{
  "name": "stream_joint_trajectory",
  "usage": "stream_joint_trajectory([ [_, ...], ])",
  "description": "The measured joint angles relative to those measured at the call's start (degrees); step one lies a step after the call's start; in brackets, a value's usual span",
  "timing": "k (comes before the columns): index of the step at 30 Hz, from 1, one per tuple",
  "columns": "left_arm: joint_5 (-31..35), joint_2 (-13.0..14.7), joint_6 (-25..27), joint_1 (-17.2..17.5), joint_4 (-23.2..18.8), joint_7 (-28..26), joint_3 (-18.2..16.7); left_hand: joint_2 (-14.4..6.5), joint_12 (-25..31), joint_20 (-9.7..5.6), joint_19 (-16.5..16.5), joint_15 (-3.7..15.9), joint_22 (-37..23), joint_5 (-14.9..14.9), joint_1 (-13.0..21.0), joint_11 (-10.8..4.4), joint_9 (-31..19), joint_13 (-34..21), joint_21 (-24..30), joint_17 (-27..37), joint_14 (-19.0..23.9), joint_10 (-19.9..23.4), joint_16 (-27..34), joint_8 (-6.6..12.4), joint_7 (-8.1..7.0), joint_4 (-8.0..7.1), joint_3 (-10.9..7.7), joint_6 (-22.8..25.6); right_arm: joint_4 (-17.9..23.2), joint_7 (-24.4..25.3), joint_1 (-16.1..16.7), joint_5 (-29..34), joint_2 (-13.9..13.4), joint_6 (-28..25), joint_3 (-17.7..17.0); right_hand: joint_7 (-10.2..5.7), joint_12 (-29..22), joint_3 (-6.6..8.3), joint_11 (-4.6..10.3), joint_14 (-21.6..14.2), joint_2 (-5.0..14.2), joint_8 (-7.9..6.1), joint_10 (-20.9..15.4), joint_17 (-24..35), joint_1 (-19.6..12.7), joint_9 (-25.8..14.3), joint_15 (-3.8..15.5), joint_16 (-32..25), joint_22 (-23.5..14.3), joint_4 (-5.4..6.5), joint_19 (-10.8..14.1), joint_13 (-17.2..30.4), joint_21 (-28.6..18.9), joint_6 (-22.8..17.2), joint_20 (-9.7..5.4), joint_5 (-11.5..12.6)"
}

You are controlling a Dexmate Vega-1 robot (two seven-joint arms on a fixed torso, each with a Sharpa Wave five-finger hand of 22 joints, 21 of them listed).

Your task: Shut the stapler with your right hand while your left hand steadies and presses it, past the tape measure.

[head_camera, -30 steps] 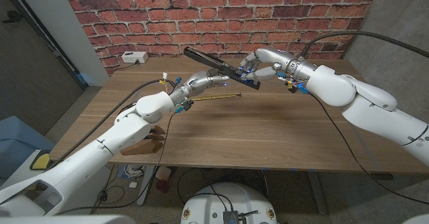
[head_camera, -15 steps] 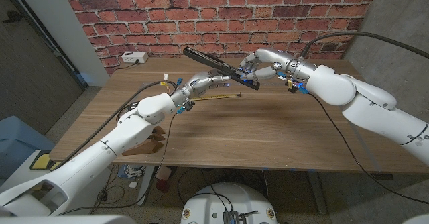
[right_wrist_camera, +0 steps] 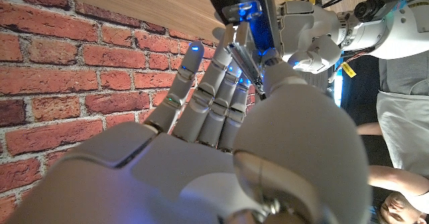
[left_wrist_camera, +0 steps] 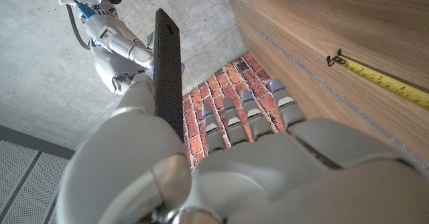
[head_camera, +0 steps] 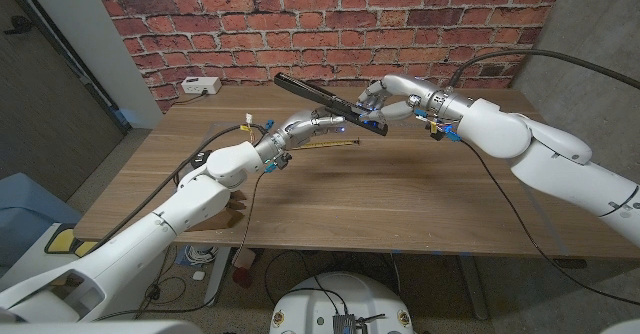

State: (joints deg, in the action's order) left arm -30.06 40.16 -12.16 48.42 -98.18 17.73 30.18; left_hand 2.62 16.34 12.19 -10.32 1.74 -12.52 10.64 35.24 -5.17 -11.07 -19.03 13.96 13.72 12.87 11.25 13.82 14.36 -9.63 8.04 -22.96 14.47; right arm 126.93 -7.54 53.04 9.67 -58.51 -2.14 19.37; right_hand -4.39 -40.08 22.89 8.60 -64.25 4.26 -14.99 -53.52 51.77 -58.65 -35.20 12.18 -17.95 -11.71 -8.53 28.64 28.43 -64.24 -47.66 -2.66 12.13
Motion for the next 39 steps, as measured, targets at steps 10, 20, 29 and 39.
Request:
stream_joint_trajectory([
  [10, -0.87, -1.52, -1.19, -0.54, 1.54, 1.11, 0.52, -0.31, 0.42, 0.00, 0.00, 0.25, 0.28, 0.85, 1.05, -1.70, -0.27, -0.41, 0.00, -0.01, 0.26, 1.08, 0.00, 0.00, -1.91, -0.26, 0.70, 1.91, -0.31, 0.27, 0.30, -0.26, -0.27, 0.48, -0.14, 0.00, 0.00, 0.37, 0.00, 0.00, -0.01, 0.00, 0.01, 0.40, -0.01, -0.09, -0.01, 0.00, 0.26, 0.02, -0.54, 0.16, -0.70, 0.00, -0.09, -0.20],
  [20, -1.33, -2.92, -1.52, -1.38, 2.69, 2.02, 1.29, 0.01, 1.33, 0.00, 0.00, 0.52, 0.28, 1.83, 0.73, -3.36, -0.48, -0.82, 0.00, 0.54, 1.18, 3.20, 0.71, 0.24, -1.18, -0.60, 1.46, 4.51, -0.12, 0.75, 0.76, 0.81, -0.66, 0.63, -0.17, -0.23, 0.02, 0.63, 0.12, 0.00, -0.02, 0.39, 0.12, 0.72, -0.02, -0.33, -0.01, 0.00, 0.26, 0.16, -0.62, 0.31, -1.45, 0.23, 0.01, -0.45],
  [29, -1.90, -3.84, -1.47, -1.97, 3.54, 2.71, 1.83, -1.85, 3.39, -0.21, -0.22, 0.52, 0.28, 2.18, 2.59, -5.90, -0.80, -1.59, 0.00, 1.31, 3.28, 8.41, 1.90, 1.56, -0.98, -0.60, 1.46, 9.36, 0.19, 0.82, 0.87, 2.24, -0.91, 0.24, 0.16, -0.30, 0.20, 0.77, 0.11, -0.01, 0.01, 0.39, 0.12, 1.19, 0.01, -0.41, -0.01, 0.38, 0.53, 0.02, -1.13, 0.53, -1.88, 0.30, 0.10, -0.67],
  [39, -1.88, -4.28, -0.91, -2.20, 3.77, 2.56, 2.22, -5.23, 6.96, -0.52, -0.53, 0.73, 0.55, 1.36, 6.60, -7.11, -0.80, -2.83, 0.27, 3.01, 6.98, 19.73, 5.78, 2.66, -0.98, 0.13, 1.70, 14.82, 0.26, 0.83, 0.99, 3.08, -0.94, 0.14, 0.22, -0.30, -0.02, 1.02, 0.11, 0.30, 0.22, 0.40, 0.12, 1.60, 0.22, -0.56, -0.33, 0.35, 0.53, 0.23, -1.33, 0.66, -2.32, 0.30, -0.10, -0.89],
])
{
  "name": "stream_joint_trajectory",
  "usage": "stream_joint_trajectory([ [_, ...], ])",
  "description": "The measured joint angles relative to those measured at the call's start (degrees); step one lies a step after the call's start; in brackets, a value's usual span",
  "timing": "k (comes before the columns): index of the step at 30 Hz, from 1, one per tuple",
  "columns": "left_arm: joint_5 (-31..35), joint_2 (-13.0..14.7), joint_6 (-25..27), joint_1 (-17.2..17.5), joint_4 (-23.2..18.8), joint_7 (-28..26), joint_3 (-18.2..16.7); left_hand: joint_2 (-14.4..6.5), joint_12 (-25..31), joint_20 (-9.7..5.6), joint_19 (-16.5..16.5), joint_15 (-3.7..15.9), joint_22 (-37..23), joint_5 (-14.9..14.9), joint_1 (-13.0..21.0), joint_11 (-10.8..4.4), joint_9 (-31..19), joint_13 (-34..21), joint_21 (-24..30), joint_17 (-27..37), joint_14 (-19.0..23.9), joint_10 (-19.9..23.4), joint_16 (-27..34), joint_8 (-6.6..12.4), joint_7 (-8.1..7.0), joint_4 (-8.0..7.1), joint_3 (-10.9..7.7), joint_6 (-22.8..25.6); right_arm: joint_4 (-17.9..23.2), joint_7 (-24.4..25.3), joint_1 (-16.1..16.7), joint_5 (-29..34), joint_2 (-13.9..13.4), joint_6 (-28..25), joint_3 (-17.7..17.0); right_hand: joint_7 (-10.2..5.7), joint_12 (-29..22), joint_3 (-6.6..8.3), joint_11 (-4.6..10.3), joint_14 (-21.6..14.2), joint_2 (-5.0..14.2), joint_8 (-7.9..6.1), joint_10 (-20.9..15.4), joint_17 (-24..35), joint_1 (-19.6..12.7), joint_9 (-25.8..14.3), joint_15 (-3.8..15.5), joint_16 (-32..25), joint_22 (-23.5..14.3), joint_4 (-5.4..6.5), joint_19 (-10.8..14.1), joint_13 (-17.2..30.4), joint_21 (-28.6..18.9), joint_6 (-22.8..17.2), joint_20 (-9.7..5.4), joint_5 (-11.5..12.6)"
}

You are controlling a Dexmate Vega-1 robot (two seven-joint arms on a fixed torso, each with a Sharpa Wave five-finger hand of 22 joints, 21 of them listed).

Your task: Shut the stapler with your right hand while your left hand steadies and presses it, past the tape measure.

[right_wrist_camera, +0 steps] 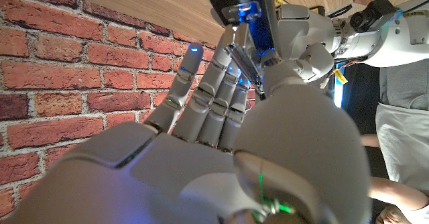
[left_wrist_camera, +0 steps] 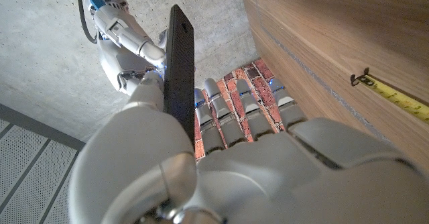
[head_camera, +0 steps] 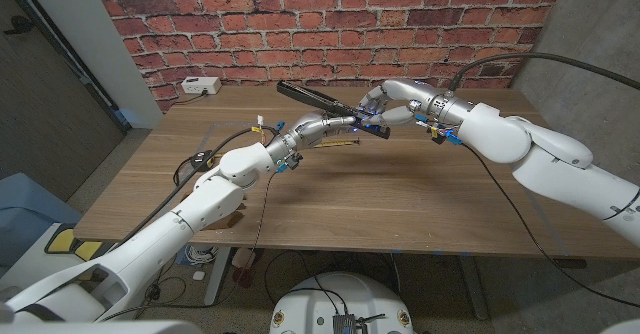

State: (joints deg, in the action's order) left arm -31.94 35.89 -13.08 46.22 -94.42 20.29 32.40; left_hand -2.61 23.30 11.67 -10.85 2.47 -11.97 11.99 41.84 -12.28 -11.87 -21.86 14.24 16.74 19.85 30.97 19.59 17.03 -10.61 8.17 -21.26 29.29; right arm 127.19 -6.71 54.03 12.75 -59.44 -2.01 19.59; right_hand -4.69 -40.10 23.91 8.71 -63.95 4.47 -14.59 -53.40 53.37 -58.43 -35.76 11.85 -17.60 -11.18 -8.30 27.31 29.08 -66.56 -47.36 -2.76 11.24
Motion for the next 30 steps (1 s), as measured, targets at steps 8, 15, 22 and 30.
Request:
stream_joint_trajectory([
  [8, 0.05, -0.49, 0.09, 0.08, -0.01, -0.80, 0.06, -2.69, 1.75, -0.61, -0.61, 0.06, -0.01, -0.67, 2.70, -0.12, 0.11, -1.28, 0.08, 1.95, 2.53, 6.65, 3.06, 1.47, 0.90, 0.14, 0.01, 5.16, -0.10, 0.12, 0.18, 0.28, 0.00, 0.01, -0.03, 0.01, 0.00, 0.01, 0.12, -0.01, 0.00, 0.44, 0.13, 0.19, -0.01, 0.00, -0.01, 0.26, 0.00, 0.00, -0.21, 0.02, -0.44, 0.00, 0.21, -0.16],
  [15, -0.94, -2.15, -1.36, 0.95, 0.87, -1.54, -0.13, -3.88, 4.50, -1.53, -1.53, 0.17, -0.16, -0.99, 4.33, 0.02, 0.16, -2.72, 0.85, 4.24, 6.09, 14.30, 6.54, 3.58, 3.46, 1.30, -1.42, 11.00, -0.11, 0.19, 0.50, 0.37, -0.02, 0.10, -0.26, 0.01, 0.02, 0.72, 0.17, -0.01, -0.01, 0.44, 0.24, 0.39, -0.01, -0.23, -0.01, 0.37, 0.00, -0.24, -0.34, 0.00, -0.88, -0.01, 0.09, 0.07],
  [22, -2.52, -3.74, -2.65, 2.00, 1.54, -2.15, -0.54, -3.18, 5.52, -2.15, -2.17, 0.38, -0.17, -1.16, 5.02, -0.12, 0.16, -3.64, 1.50, 5.60, 7.31, 17.24, 7.93, 4.02, 4.98, 2.48, -3.05, 12.53, -0.07, 0.44, 0.88, 0.38, -0.09, 0.30, -0.45, -0.23, 0.03, 0.82, 0.07, 0.00, 0.00, 0.48, 0.34, 0.64, 0.00, -0.19, -0.02, 0.48, 0.27, -0.28, -0.72, -0.01, -1.39, -0.25, 0.10, 0.07],
  [30, -4.78, -5.03, -3.42, 2.89, 2.15, -2.10, -0.98, -1.34, 6.19, -2.91, -2.62, 0.37, -0.17, -1.20, 6.86, 0.91, 0.17, -4.32, 1.51, 6.54, 7.94, 18.28, 8.79, 4.55, 6.33, 2.45, -4.36, 14.25, 0.09, 0.53, 1.18, 0.33, -0.18, 0.37, -0.66, -0.34, 0.24, 0.88, 0.08, 0.00, 0.23, 0.68, 0.33, 0.83, 0.23, 0.03, -0.01, 0.49, 0.27, -0.21, -0.71, 0.39, -2.03, -0.36, 0.10, 0.02],
])
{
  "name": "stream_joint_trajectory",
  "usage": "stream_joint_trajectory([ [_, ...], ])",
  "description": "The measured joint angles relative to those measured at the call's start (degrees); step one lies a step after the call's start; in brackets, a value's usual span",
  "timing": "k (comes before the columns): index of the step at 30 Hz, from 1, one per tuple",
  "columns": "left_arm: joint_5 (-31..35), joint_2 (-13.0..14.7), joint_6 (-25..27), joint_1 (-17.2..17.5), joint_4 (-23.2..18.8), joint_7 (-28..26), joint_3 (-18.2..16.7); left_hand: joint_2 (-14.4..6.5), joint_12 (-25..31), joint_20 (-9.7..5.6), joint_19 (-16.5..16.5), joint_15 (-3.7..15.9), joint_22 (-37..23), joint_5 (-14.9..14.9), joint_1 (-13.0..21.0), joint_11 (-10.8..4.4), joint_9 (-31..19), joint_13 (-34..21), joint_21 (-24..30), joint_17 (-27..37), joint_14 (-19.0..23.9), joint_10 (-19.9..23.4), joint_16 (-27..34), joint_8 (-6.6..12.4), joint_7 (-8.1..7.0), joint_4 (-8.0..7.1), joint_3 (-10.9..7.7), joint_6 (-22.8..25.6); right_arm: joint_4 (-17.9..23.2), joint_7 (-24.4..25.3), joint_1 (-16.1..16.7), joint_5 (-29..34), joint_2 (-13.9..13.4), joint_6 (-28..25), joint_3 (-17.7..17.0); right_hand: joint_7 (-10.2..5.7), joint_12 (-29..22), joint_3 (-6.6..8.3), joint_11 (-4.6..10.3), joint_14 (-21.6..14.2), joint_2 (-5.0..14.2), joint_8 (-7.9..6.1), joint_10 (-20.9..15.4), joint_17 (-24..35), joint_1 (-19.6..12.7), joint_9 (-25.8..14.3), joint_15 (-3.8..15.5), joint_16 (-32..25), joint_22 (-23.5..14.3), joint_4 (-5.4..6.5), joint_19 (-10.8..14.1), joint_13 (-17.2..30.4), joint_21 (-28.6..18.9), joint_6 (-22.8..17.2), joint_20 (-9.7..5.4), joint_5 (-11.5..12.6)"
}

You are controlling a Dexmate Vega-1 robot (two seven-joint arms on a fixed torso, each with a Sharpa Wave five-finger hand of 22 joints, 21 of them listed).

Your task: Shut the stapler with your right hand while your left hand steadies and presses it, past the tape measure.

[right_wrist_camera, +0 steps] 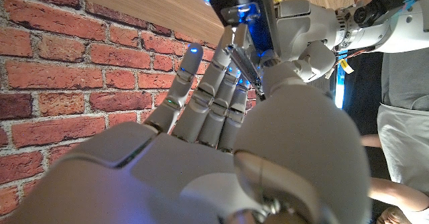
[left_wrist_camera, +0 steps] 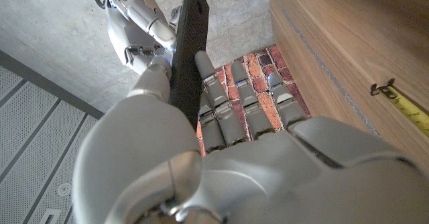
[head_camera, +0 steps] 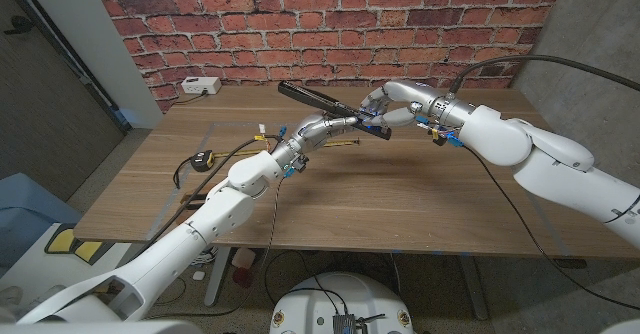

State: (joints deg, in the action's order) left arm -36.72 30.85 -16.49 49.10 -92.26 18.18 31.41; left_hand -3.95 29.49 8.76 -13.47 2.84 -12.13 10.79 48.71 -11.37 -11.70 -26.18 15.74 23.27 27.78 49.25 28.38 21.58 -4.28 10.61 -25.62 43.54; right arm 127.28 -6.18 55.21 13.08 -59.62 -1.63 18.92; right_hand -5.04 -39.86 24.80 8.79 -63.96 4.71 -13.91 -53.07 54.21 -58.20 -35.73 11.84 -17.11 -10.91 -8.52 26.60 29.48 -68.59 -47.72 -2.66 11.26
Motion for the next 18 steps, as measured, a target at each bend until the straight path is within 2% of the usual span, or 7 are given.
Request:
stream_joint_trajectory([
  [10, -1.69, -0.84, -0.14, 1.30, -0.45, -1.26, -0.57, 1.46, 0.00, -0.78, 0.17, -0.01, 0.00, -0.01, 1.47, 1.25, -0.10, 0.67, 0.40, 0.53, 1.43, 1.26, 0.46, 0.16, 1.63, -0.06, -0.54, 1.63, 0.05, 0.01, 0.57, -0.71, -0.06, -0.09, -0.49, -0.53, 0.47, 0.01, 0.20, 0.01, 0.00, 0.27, 0.20, -0.78, 0.00, 0.19, 0.01, 0.50, 0.26, 0.01, 0.00, -1.11, -0.62, -0.07, 0.00, -0.23],
  [18, -1.98, -0.86, 0.67, 1.85, -1.16, -2.46, -0.78, 1.84, -0.01, -1.08, -0.14, -0.19, 0.00, -0.22, 1.85, 1.43, 0.03, 0.96, 0.40, 0.43, 1.61, 1.44, 0.46, 0.15, 1.46, -0.07, -0.54, 1.82, -0.44, 0.27, 0.94, -1.32, -0.07, 0.27, -0.67, -0.83, 0.67, 0.07, 0.20, 0.01, -0.01, 0.70, 0.19, -0.72, 0.00, 0.38, 0.01, 0.88, 0.26, 0.07, -0.63, -1.39, -1.02, 0.25, 0.01, -0.41],
])
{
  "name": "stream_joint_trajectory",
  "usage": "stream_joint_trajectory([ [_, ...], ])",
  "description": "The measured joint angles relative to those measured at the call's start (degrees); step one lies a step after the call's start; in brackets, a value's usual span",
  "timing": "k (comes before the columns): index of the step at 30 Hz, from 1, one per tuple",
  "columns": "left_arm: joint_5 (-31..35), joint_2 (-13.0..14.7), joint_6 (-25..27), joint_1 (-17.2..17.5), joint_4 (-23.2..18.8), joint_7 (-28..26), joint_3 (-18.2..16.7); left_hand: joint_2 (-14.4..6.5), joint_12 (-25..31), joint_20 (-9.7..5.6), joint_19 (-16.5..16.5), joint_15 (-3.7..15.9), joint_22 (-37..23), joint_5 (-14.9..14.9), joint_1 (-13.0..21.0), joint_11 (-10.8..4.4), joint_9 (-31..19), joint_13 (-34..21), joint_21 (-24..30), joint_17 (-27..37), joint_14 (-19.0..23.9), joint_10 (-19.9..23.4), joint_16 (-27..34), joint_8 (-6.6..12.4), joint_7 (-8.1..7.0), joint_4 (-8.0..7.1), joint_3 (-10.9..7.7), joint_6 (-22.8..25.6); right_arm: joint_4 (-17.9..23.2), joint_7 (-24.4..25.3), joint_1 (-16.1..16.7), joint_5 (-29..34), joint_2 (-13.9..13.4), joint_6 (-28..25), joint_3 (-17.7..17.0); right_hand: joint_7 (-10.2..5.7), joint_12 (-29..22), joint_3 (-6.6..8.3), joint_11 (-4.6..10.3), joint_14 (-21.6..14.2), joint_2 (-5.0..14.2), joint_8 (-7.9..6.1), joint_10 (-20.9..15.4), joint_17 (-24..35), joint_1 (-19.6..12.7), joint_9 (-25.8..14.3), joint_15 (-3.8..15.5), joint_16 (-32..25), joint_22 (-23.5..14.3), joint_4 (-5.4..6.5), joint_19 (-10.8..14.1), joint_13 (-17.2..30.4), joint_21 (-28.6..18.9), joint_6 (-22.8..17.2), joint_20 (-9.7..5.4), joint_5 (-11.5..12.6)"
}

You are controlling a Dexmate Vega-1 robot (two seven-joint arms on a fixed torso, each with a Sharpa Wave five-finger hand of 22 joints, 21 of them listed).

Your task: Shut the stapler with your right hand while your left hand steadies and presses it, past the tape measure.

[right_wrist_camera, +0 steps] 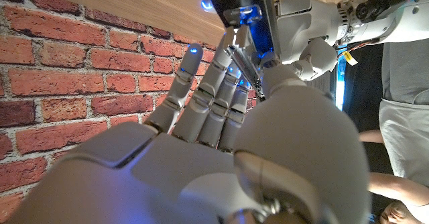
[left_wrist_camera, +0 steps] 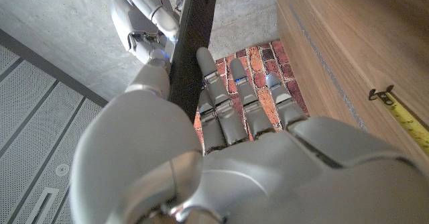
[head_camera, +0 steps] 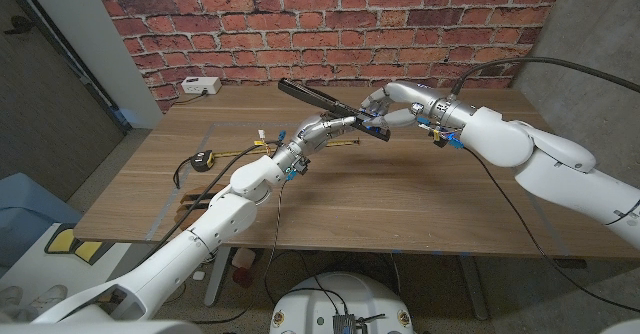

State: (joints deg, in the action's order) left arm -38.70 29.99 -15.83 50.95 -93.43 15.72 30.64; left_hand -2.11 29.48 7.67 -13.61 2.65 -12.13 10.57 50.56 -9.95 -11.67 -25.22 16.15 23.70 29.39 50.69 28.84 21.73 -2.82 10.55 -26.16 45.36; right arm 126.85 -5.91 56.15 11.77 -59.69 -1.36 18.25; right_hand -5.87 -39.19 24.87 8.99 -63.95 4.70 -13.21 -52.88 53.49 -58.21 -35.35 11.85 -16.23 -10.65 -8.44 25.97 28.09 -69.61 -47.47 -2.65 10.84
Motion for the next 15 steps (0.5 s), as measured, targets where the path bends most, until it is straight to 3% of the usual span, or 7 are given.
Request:
stream_joint_trajectory([
  [9, -0.05, 0.02, 0.77, -0.19, -0.13, -0.19, -0.01, -0.09, -0.50, -0.30, 0.30, 0.00, 0.00, 0.27, 0.68, 0.00, 0.00, -0.26, 0.00, -0.35, 0.00, 0.14, -0.89, 0.00, -0.36, 0.00, 0.00, -0.35, -0.44, 0.46, 0.52, -0.50, 0.00, 0.36, -0.26, 0.01, 0.44, 0.04, 0.00, 0.00, -0.01, 0.40, 0.00, 0.02, -0.01, 0.07, 0.00, 0.25, -0.01, 0.04, 0.01, -0.71, -0.32, 0.00, 0.00, 0.48],
  [15, -0.12, 0.02, 1.38, -0.77, 0.13, 0.11, 0.22, -0.02, -0.87, -0.30, 0.30, 0.29, 0.01, 0.68, 0.75, -0.85, -0.38, -0.41, 0.00, -0.86, 0.30, 0.56, -1.83, -0.50, -1.24, -0.35, 0.35, -0.29, -0.78, 0.90, 0.89, -0.91, 0.08, 0.72, -0.49, 0.02, 0.80, 0.04, 0.00, -0.01, 0.00, 0.40, -0.01, -0.52, 0.00, 0.36, 0.00, 0.71, 0.27, 0.04, 0.01, -1.08, -0.70, 0.00, 0.00, 0.48],
])
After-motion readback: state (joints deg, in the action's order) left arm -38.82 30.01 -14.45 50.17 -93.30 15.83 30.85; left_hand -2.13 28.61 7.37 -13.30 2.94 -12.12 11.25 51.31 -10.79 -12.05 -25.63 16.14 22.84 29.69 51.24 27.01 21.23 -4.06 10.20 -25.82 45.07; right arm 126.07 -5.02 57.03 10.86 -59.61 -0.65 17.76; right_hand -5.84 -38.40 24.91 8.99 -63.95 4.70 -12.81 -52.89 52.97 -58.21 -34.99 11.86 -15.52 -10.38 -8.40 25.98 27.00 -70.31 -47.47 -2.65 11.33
